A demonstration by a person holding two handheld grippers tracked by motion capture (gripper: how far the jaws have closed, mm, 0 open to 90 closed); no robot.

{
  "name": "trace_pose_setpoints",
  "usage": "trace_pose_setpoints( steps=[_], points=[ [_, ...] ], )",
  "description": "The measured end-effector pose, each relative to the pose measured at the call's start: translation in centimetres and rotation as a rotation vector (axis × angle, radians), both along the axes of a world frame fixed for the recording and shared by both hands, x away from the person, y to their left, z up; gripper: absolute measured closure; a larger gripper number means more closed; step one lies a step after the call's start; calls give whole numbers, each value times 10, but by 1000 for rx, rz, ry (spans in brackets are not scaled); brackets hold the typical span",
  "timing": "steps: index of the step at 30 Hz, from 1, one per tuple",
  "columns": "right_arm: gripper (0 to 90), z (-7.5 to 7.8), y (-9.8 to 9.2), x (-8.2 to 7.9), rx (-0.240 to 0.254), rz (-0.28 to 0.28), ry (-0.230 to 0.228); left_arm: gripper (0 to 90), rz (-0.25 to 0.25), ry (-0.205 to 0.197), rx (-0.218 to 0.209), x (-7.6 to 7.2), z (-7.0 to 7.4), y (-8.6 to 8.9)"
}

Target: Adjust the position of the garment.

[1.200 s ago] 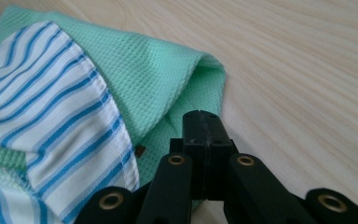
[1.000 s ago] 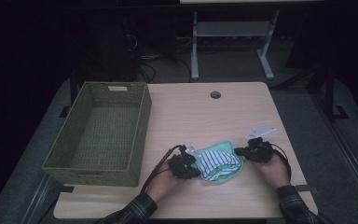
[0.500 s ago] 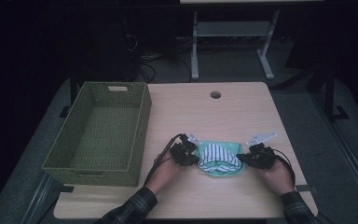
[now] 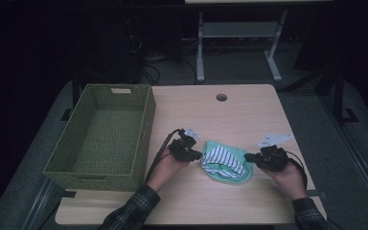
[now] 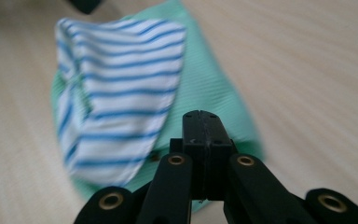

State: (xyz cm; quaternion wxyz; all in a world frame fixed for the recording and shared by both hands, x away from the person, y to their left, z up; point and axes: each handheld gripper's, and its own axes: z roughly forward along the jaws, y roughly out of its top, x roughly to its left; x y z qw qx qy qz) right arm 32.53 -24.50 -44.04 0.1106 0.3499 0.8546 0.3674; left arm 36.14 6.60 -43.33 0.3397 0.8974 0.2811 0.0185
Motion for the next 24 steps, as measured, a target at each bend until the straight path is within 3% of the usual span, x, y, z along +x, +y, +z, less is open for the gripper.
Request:
trace_pose_setpoints(
  steps=[3,6,8,10,17,21,24],
  points=[
    [897,0,-3,15,16,-19,-4,879,-34,5,-31,-13,7,1],
    [897,-6,-1,31,15,-35,4,879,-75,-16,-65,-26,15,-7],
    [897,-9,1,38,13,-44,18,879,-81,-27,-98,-27,19,-15],
    [897,-13,3,44,15,-47,23,879,-93,-33,-102,-23,22,-26],
    [898,-21,0,48,10,-61,44,880,-129,-9,-52,-18,1,-61],
    [897,-25,-2,48,3,-55,60,883,-153,9,0,-23,-9,-66],
    [897,-26,-2,46,3,-45,65,883,-157,20,8,-25,-13,-67]
  ],
)
